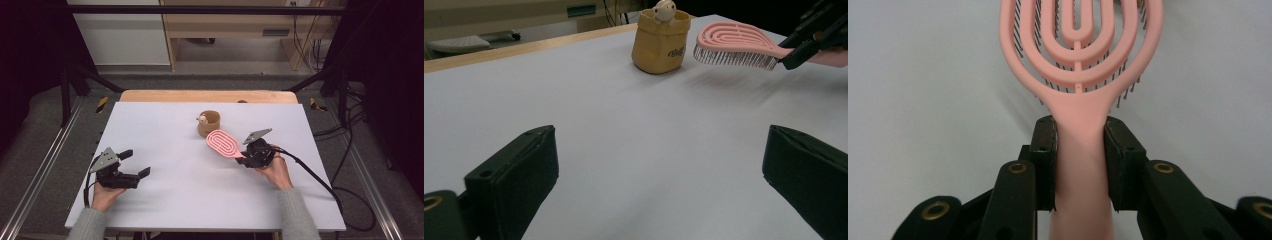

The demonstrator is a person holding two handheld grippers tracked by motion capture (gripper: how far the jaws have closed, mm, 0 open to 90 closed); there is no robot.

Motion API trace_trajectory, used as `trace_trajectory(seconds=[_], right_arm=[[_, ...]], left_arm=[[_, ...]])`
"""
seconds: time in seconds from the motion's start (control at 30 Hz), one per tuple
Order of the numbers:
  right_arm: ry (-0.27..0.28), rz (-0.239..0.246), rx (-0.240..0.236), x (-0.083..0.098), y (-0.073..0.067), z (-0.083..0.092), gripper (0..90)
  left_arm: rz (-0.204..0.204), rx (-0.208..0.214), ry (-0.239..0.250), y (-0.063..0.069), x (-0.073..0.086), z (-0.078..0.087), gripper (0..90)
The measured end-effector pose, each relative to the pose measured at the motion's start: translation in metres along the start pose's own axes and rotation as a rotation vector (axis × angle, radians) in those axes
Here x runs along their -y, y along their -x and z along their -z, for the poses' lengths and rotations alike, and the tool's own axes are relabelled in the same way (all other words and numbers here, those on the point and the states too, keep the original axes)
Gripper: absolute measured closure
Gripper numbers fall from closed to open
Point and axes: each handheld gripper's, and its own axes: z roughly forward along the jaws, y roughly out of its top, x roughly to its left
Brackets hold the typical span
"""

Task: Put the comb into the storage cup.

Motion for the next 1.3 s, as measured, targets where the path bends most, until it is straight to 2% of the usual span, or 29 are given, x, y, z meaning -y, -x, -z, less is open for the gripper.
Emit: trace_trajectory(seconds=[0.6,1.3], right_arm=[[0.066,0.026,-0.01,0.002,-0.011,0.017,70.2],[0.149,0.003,-0.02,0.004,-0.019,0.026,70.2]], left_arm=[[0.005,0.012,-0.011,0.002,0.0,-0.002,1.2],[0.02,0.024,-0.013,0.006,-0.003,-0.005,1.2]])
